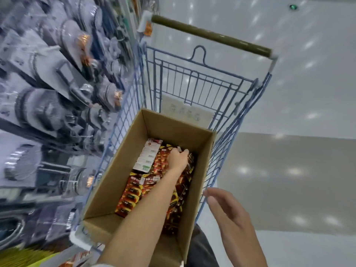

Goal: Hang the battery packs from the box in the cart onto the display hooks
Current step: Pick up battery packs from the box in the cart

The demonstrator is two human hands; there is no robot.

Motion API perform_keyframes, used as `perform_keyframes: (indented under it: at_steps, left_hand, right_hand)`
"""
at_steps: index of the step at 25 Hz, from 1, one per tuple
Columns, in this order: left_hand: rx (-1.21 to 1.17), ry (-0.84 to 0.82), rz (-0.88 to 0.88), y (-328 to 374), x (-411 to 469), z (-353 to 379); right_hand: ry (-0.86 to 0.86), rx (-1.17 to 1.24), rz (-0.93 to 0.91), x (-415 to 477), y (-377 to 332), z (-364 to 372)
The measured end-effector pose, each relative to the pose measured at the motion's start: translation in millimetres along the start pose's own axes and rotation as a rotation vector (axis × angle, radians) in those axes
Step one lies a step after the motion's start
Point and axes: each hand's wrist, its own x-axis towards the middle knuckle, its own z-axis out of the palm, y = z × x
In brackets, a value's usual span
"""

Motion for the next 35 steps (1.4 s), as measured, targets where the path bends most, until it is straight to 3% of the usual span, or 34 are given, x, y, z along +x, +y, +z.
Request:
perform_keyframes:
  at_steps: [6, 12, 15, 19, 23, 28, 32, 35]
  left_hand:
    - [0.212, -0.035, -0.144, -40.4, 97.8, 53.9]
    - [0.343, -0.073, -0.167, -47.8, 101.2, 54.3]
    - [0.208, -0.081, -0.242, -51.0, 70.6, 20.7]
    - [-0.277, -0.148, -0.401, -52.0, -10.9, -52.0]
    - [-0.565, -0.113, -0.384, -61.5, -91.2, -113.3]
    - [-0.674, -0.04, -0.317, -75.2, -139.9, -144.3]
    - [-0.703, 0.039, -0.309, -81.0, -152.8, -147.7]
    - [-0.757, 0.042, -0.31, -84.1, -158.7, -146.1]
  right_hand:
    - [-0.005, 0.048, 0.087, 47.5, -12.4, -25.5]
    - [0.033, 0.038, 0.133, 67.2, -3.7, -37.6]
    - [0.008, 0.006, 0.165, 71.4, -4.3, -32.7]
    - [-0.041, -0.028, 0.172, 80.1, -9.5, -13.4]
    - [-0.107, -0.048, 0.2, 103.0, -12.7, 17.6]
    - [-0.115, -0.148, 0.286, 189.2, 19.1, 75.9]
    - [-0.062, -0.464, 0.341, 286.3, 70.2, 111.1]
    - [-0.122, -0.701, 0.354, 331.8, 100.4, 122.8]
